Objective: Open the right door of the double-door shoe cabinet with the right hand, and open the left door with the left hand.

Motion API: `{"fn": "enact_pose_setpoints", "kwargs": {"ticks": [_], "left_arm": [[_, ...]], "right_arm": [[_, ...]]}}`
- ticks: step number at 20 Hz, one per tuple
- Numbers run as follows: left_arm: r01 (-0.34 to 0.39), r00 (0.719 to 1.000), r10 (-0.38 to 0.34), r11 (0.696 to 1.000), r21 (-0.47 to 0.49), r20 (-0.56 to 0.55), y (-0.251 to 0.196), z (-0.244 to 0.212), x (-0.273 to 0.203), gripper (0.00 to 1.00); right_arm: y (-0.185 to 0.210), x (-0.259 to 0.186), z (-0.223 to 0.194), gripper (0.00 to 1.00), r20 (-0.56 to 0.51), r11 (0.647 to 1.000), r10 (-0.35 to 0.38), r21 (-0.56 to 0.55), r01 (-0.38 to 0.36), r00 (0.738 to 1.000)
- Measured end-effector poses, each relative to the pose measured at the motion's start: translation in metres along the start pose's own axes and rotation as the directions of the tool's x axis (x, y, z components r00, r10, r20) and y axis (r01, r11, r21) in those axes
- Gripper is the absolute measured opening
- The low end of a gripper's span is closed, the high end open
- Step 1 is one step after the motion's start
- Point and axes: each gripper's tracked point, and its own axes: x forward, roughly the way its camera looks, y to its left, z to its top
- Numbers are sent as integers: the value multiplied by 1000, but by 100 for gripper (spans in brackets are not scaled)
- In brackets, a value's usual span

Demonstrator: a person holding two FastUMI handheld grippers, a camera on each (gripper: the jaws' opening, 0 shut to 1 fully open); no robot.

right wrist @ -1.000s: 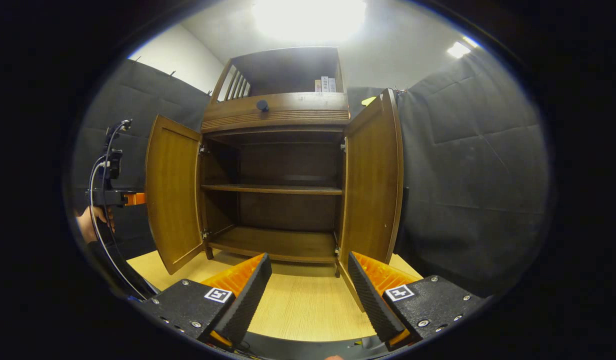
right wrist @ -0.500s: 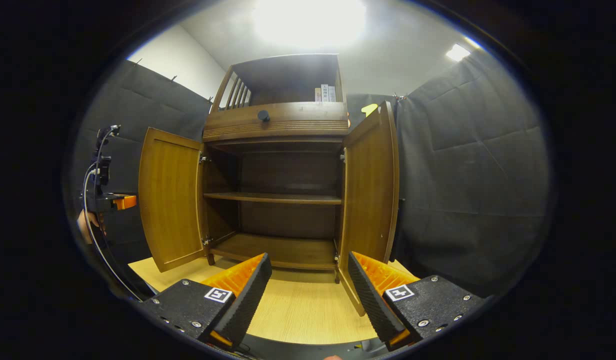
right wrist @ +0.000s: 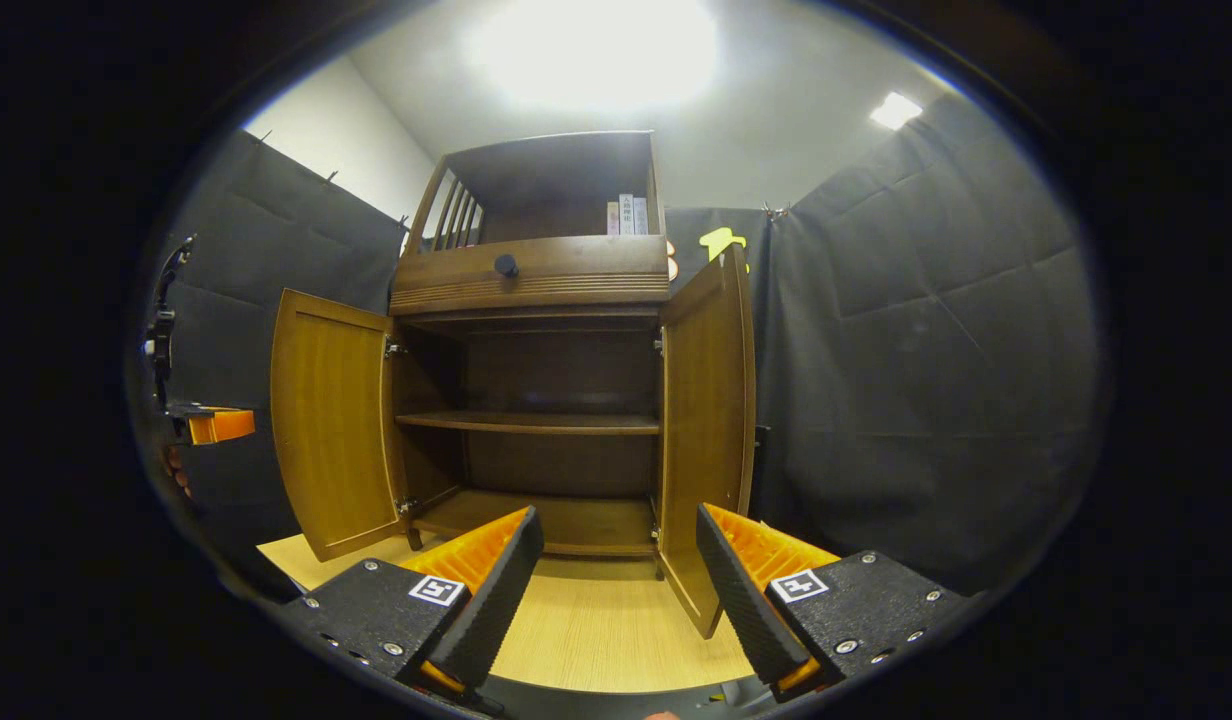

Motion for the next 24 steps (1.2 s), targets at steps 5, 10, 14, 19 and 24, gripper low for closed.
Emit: {"fn": "enact_pose_setpoints", "kwargs": {"ticks": [5, 10, 14, 19, 24], "left_arm": [[-5, 1000, 5, 1000, -3, -12, -10, -11, -36, 22], [-19, 999, 18, 1000, -11, -50, -11, -22, -55, 33], [-13, 999, 14, 1000, 4, -51, -11, -22, -64, 78], [-41, 999, 42, 999, 18, -29, -12, -14, -70, 100], [-47, 999, 47, 998, 37, 11, -16, 0, -74, 100]], "right_arm": [[1, -6, 1, 94, 18, 1000, -22, 2, 22, 1000], [3, -11, 2, 95, 19, 1000, -29, -1, 29, 999], [2, -11, 4, 95, 23, 999, -36, 6, 36, 999], [-1, -9, 9, 95, 32, 999, -48, 22, 47, 998], [-3, -7, 13, 95, 35, 998, -53, 26, 53, 998]]}}
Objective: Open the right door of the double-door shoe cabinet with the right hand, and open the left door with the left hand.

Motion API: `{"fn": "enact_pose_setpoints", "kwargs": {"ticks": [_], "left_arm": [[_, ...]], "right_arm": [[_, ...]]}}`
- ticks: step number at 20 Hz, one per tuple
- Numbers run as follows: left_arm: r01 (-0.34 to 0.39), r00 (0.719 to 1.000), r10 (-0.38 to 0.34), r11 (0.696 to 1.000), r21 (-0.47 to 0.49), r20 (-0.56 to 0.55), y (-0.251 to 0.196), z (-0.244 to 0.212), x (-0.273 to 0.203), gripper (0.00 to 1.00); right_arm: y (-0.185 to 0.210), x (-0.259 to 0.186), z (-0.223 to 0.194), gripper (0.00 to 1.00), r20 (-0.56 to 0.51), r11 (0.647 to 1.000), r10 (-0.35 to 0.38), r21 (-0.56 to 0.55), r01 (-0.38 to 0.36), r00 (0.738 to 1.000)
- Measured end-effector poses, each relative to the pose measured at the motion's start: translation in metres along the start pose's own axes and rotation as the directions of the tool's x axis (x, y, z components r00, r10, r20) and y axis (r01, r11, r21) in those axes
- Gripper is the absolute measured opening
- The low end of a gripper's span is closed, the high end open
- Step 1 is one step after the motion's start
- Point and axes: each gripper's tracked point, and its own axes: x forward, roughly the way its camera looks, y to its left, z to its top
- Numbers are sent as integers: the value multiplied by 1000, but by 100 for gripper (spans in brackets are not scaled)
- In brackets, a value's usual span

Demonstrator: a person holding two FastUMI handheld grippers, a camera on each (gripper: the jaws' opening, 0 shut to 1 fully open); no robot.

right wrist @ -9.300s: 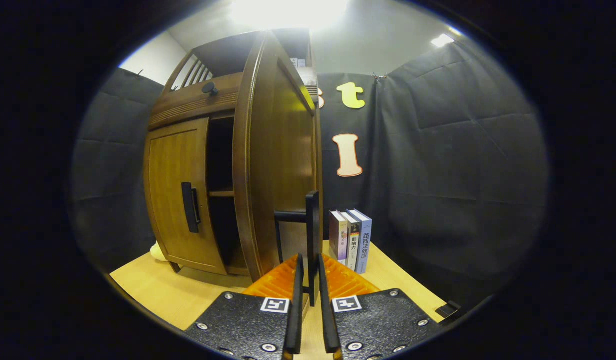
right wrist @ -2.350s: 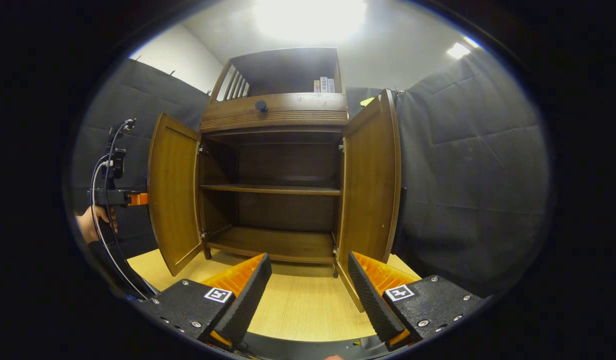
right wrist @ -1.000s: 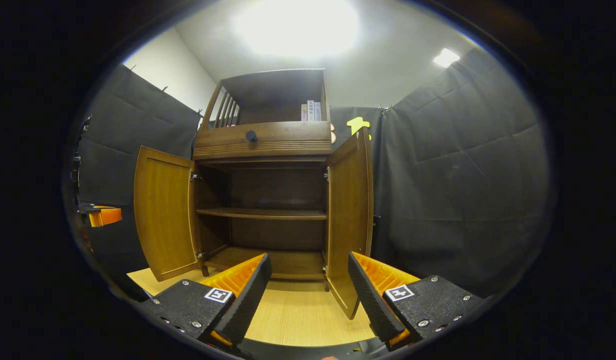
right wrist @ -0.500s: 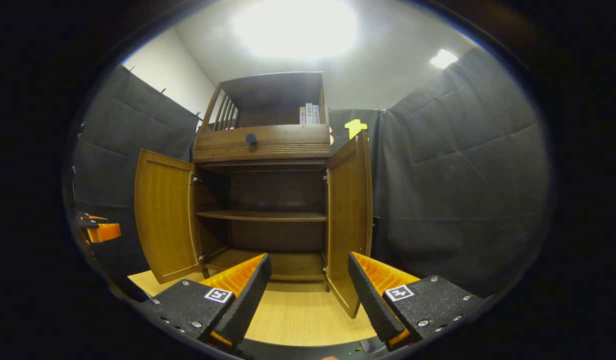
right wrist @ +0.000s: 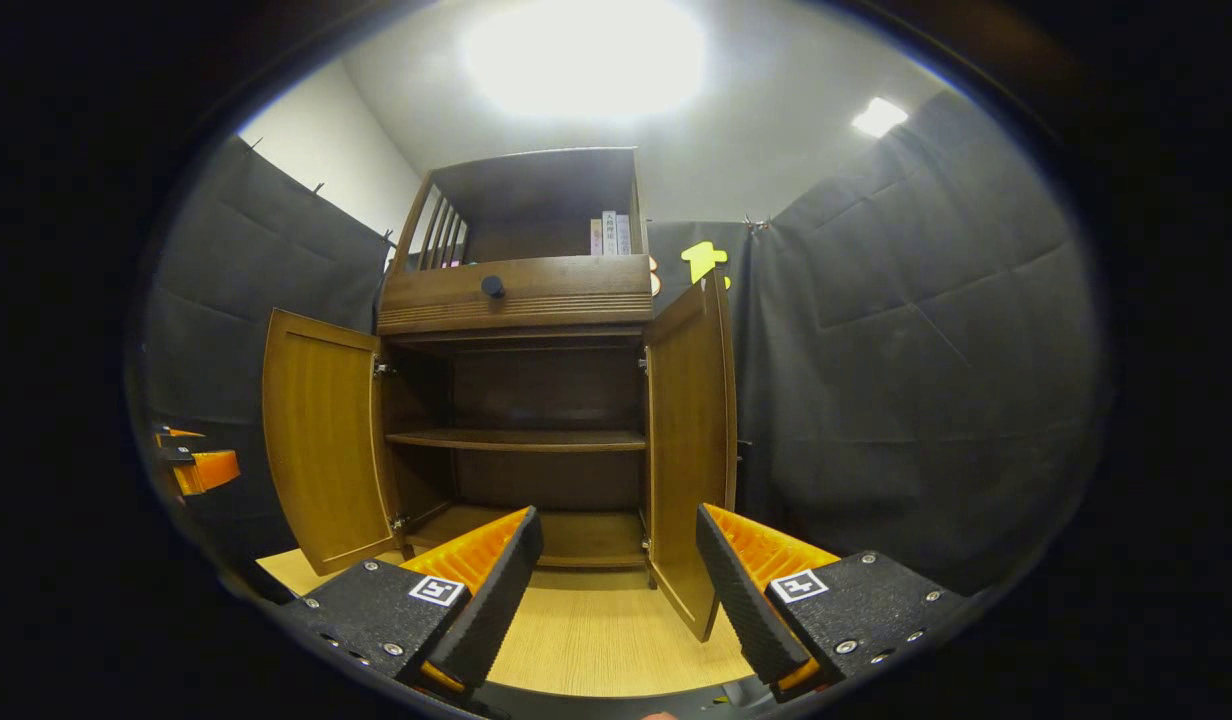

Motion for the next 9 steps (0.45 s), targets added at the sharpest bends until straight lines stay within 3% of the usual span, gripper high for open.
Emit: {"fn": "enact_pose_setpoints", "kwargs": {"ticks": [3, 4, 5, 8, 9], "left_arm": [[-6, 1000, 6, 1000, -10, -3, -1, -1, -2, 100], [-8, 1000, 8, 1000, -10, -3, -2, -1, -2, 96], [-9, 1000, 9, 1000, -7, -4, -1, -2, -3, 100], [-15, 1000, 15, 1000, -11, -3, -1, -2, -2, 96], [-17, 1000, 16, 1000, -17, -3, -1, -2, -3, 100]], "right_arm": [[3, 2, 3, 95, 3, 1000, 4, 0, -4, 1000], [4, 2, 5, 95, 7, 1000, 5, -3, -5, 1000], [5, 3, 5, 95, 8, 1000, 6, -6, -6, 1000], [8, 5, 6, 95, 9, 1000, 10, -5, -10, 1000], [10, 6, 6, 95, 9, 1000, 12, -5, -12, 1000]]}}
